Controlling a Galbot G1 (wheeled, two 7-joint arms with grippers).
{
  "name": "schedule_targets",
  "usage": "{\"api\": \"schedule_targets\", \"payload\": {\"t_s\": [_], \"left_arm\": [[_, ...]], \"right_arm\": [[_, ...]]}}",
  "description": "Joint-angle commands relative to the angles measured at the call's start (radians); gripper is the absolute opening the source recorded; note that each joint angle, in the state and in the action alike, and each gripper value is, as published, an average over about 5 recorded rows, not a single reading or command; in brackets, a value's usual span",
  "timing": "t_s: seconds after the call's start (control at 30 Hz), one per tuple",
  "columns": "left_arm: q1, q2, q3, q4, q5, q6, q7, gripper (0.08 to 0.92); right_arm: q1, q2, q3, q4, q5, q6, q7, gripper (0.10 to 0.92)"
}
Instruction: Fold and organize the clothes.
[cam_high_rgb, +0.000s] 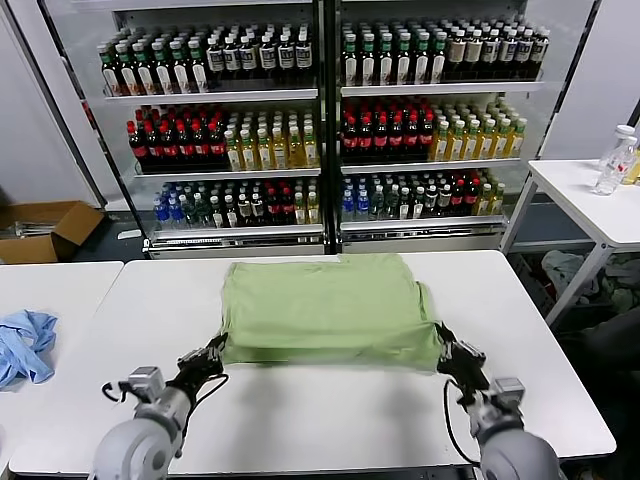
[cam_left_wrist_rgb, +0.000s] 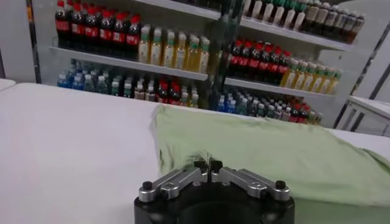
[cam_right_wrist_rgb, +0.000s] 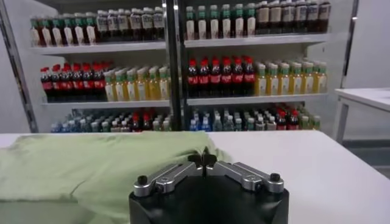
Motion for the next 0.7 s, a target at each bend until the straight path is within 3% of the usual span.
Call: {"api": "schedule_targets", "payload": {"t_s": [0.03,0.27,0.4,0.53,0.63,0.7], "left_arm": [[-0.087,-0.020,0.058,0.103,0.049,-0.009,-0.023,0.245],[0.075,-0.058,-0.018,-0.023,0.104,-0.027,-0.055,0.435],[0.091,-0.057,-0.041,0.005,0.111,-0.028,-0.086,0.557],[0.045,-0.048,-0.025,0.081,0.109,-0.008,-0.093,0.669],[0.013,-0.045,-0.001,0.119,0.107,-0.003,-0.088,0.696],[0.003,-0.045,0.016,0.129,0.107,-0.003,-0.083,0.654]], "right_arm": [[0.146,0.005,-0.088,-0.097,-0.038,-0.055,-0.031,0.241],[-0.085,-0.018,0.044,0.071,-0.085,-0.015,-0.038,0.449],[-0.171,-0.008,0.138,0.090,-0.049,-0.047,-0.017,0.561],[-0.112,0.016,0.109,-0.005,0.027,-0.152,0.027,0.665],[-0.047,0.031,0.052,-0.070,0.078,-0.222,0.054,0.749],[-0.022,0.034,0.021,-0.098,0.092,-0.237,0.064,0.782]]}}
